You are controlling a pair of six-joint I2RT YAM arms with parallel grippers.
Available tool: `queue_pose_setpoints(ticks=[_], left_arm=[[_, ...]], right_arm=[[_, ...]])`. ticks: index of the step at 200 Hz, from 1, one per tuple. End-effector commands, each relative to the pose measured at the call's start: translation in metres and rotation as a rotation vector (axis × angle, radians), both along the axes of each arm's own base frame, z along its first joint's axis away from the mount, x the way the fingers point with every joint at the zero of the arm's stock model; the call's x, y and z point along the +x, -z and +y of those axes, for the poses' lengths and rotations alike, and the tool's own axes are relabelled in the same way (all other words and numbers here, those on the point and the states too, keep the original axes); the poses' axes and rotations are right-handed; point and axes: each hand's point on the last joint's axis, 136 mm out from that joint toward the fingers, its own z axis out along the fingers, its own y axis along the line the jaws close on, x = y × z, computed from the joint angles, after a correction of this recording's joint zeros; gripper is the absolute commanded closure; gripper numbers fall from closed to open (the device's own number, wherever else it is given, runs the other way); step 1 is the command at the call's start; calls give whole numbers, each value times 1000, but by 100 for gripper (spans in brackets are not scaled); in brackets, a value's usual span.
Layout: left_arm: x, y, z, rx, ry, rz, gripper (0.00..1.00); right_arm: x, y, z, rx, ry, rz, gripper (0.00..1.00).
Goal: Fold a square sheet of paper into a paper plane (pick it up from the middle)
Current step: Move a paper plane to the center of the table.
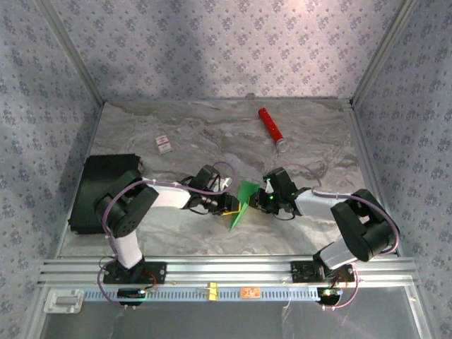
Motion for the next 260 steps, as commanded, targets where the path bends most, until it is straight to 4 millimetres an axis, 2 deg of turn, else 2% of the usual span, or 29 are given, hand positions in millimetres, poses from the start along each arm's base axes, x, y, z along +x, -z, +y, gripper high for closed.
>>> queue_pose_setpoints(ticks=[1,45,89,116,143,179,223,260], left_arm=[[-4,-5,-7,-23,45,-9,72],[-5,-9,-10,-26,60,-24,83],[6,-28,-8,-15,24,-119,92],[21,-36,11,97,-56,-239,95],[38,-44,41,271,-164,-364,95],[44,-42,73,465,-222,-426,95],[41,-31,82,550,-228,-410,95],[39,-27,80,561,-218,-399,93]], right_arm=[[-3,6,-1,-6,2,31,81],[-2,5,0,1,4,30,81],[1,-1,-3,-3,21,13,81],[4,-11,-10,-17,37,-18,80],[6,-16,-12,-20,41,-29,79],[8,-17,-9,-21,41,-33,79],[10,-21,-6,-15,42,-43,79],[10,-23,-5,-14,40,-52,79]])
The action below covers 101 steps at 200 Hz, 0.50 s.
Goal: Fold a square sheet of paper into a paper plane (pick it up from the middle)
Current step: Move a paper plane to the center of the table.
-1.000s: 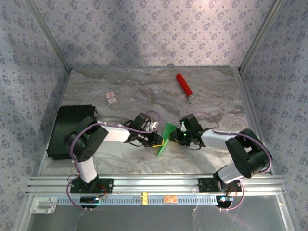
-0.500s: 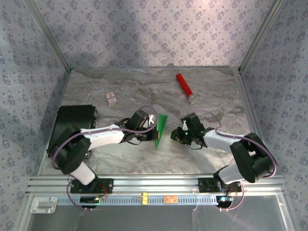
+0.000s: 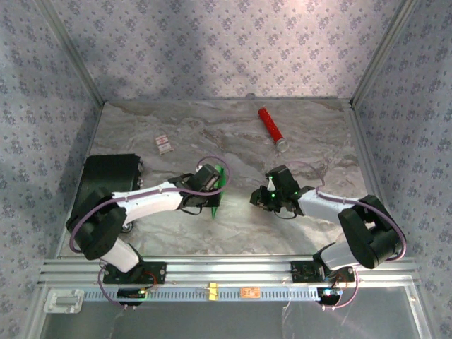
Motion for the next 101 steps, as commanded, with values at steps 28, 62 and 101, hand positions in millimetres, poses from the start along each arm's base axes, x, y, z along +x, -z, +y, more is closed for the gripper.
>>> queue_pose_setpoints(ticks=[28,62,101], left_arm=[[1,3,-1,45,3,4,93],[-1,8,-4,50,10,24,92],[-3,13,-6,54,17,40,90]], right_arm=[[4,-7,1,-10,14,-18,79],[4,-5,0,-15,16,-15,79],[4,-6,1,-13,14,-17,79]])
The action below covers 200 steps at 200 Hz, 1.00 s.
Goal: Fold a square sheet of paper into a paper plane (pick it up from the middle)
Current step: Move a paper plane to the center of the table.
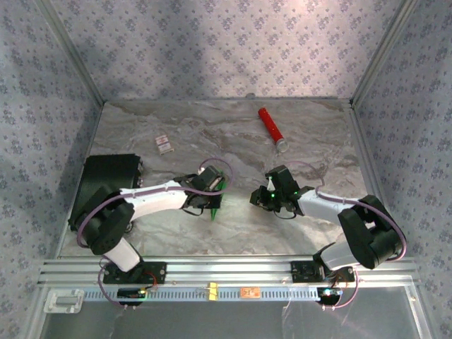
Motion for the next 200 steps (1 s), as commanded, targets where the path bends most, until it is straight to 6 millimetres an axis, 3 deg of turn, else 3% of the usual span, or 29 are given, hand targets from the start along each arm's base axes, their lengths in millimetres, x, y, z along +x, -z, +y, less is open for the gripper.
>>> queue_pose_setpoints(ticks=[1,62,200], left_arm=[[-1,-3,-7,-2,16,8,89],[-2,-2,-10,-5,26,11,83],[-5,10,-11,55,57,32,81]], right_arm=[[3,-7,1,-3,10,-11,79],[3,-6,1,-7,7,-12,78],[2,-3,-1,-19,9,-8,78]])
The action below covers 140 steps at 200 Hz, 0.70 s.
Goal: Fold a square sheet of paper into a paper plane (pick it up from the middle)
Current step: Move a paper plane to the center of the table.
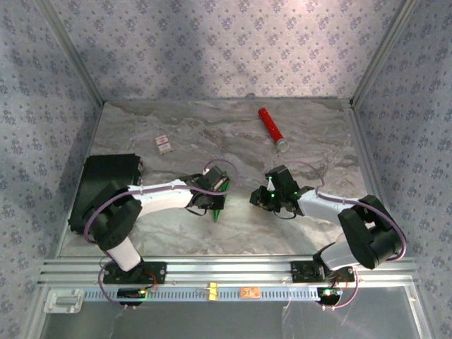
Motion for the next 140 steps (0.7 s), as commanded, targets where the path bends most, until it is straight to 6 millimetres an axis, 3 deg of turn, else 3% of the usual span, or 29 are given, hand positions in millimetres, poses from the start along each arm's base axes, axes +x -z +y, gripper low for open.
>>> queue_pose_setpoints(ticks=[1,140], left_arm=[[-2,2,0,38,25,6,81],[-4,13,1,133,38,21,81]], right_arm=[[2,-3,-1,-17,9,-6,78],[4,-5,-1,-10,8,-10,78]])
